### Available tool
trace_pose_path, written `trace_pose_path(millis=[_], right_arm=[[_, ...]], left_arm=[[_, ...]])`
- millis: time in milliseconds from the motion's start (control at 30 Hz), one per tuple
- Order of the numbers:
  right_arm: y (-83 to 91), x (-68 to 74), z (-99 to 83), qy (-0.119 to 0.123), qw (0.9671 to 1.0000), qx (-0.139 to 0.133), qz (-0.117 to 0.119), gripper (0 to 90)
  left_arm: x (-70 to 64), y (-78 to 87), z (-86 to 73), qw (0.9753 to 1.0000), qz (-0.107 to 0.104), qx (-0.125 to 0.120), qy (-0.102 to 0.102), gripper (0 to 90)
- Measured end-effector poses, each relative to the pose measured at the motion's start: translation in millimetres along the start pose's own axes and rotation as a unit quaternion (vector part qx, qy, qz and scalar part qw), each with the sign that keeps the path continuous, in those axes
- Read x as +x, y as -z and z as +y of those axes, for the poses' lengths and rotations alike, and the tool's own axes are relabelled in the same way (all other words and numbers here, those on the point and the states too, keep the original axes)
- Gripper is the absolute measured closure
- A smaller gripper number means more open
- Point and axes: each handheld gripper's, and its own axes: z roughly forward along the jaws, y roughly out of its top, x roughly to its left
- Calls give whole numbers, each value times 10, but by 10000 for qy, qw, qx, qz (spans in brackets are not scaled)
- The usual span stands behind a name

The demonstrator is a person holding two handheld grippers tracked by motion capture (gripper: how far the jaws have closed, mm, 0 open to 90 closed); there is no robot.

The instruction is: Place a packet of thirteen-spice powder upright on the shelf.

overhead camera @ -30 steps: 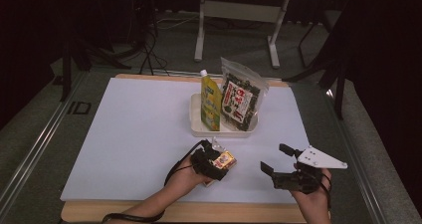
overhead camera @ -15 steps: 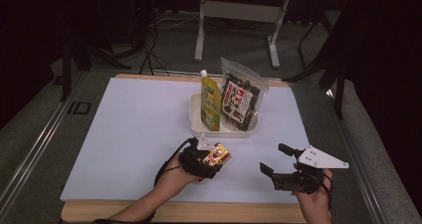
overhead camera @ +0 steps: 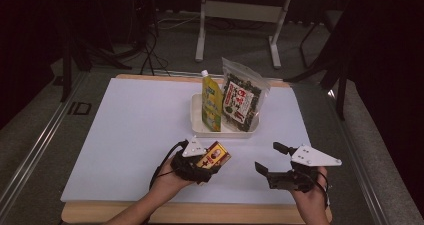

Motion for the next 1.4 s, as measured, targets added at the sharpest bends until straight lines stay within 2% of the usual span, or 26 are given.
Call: trace_pose_path(millis=[167,333,467,567,633,767,867,1000,1033,1167,1400], right_arm=[[-51,62,68,-117,9997,-93,175,109],[-132,162,146,-72,9995,-90,291,142],[-212,242,206,-67,9993,-180,325,180],[-269,293,255,-8,9992,-274,280,193],[-311,314,286,-58,9991,-294,296,239],[-398,357,333,-174,9988,-302,348,245],[-449,392,370,-318,9982,-337,381,245],[-491,476,427,-277,9980,-372,423,245],[-503,496,438,-283,9978,-386,448,245],[-546,552,464,-326,9975,-413,481,245],[-629,562,444,-685,9955,-436,484,291]], left_arm=[[11,72,-13,9996,-54,-279,92,320],[22,142,-44,9981,10,-598,126,321],[33,187,-73,9965,120,-829,41,320],[40,212,-99,9952,122,-971,-3,321],[53,227,-114,9945,51,-1042,31,321],[58,259,-146,9914,-54,-1308,-37,321],[36,270,-167,9882,-23,-1529,-135,321],[21,264,-192,9840,-33,-1769,-230,321],[21,264,-192,9840,-33,-1769,-230,321],[6,262,-209,9793,-127,-1996,-295,321],[-27,266,-229,9749,-70,-2191,-390,321]])
